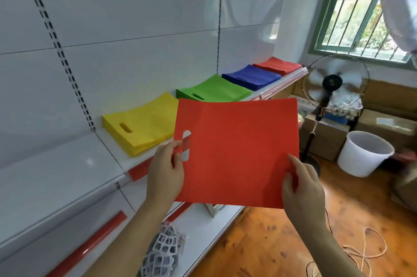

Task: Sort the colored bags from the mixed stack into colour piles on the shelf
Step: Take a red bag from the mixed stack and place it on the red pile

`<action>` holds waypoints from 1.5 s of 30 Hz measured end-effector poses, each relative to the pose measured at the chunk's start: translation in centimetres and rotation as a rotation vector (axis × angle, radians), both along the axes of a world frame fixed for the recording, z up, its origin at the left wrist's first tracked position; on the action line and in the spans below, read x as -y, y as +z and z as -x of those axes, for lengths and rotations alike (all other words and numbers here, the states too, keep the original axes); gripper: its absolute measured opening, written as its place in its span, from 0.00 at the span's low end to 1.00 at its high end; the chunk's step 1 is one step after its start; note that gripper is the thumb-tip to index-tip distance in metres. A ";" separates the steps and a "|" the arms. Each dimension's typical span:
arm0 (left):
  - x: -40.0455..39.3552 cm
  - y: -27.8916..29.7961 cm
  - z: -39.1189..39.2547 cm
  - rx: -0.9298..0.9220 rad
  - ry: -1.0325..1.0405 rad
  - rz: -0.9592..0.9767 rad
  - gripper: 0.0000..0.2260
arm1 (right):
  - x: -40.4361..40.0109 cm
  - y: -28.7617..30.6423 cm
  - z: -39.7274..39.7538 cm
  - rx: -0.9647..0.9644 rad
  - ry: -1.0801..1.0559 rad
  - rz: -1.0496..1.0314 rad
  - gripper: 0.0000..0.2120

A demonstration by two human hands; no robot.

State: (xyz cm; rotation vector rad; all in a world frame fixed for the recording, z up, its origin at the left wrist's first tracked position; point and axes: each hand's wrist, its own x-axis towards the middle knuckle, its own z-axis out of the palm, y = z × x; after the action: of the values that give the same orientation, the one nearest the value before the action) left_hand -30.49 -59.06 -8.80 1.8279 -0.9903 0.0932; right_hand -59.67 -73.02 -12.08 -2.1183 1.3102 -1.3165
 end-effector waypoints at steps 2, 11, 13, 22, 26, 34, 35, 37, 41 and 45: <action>3.6 -0.3 0.8 0.017 -0.026 0.003 0.15 | 2.5 -0.5 0.9 0.000 -0.028 -0.018 0.25; 24.1 -1.2 3.7 -0.037 -0.193 0.016 0.17 | 16.9 0.1 5.3 -0.039 -0.217 -0.046 0.28; 28.6 -1.0 4.6 -0.063 -0.254 0.021 0.17 | 20.5 0.7 6.4 -0.030 -0.263 -0.055 0.28; 45.9 -1.7 9.6 -0.050 -0.373 -0.047 0.18 | 33.8 0.1 11.5 -0.006 -0.394 -0.097 0.24; 54.6 -2.5 11.9 -0.030 -0.393 -0.050 0.18 | 41.6 -0.9 13.8 0.000 -0.417 -0.098 0.25; 70.1 -1.9 16.4 -0.004 -0.331 -0.077 0.20 | 58.8 0.1 18.3 0.020 -0.352 -0.081 0.26; 71.8 -1.7 16.6 -0.005 -0.314 -0.078 0.20 | 61.0 0.3 18.6 0.018 -0.337 -0.087 0.26; 74.5 -1.7 16.8 -0.023 -0.281 -0.085 0.20 | 64.8 0.5 18.6 -0.007 -0.308 -0.096 0.26; 79.7 -2.1 15.6 -0.055 -0.263 -0.072 0.22 | 72.0 0.1 16.6 -0.038 -0.221 -0.094 0.26; 85.9 -2.9 13.1 -0.089 -0.202 -0.026 0.22 | 80.1 0.1 13.6 -0.060 -0.170 -0.085 0.27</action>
State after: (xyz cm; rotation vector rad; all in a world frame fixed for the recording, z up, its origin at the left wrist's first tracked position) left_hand -43.60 -144.95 -11.69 1.7295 -1.1112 -0.1245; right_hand -73.32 -153.14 -12.03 -2.0418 1.5727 -1.2451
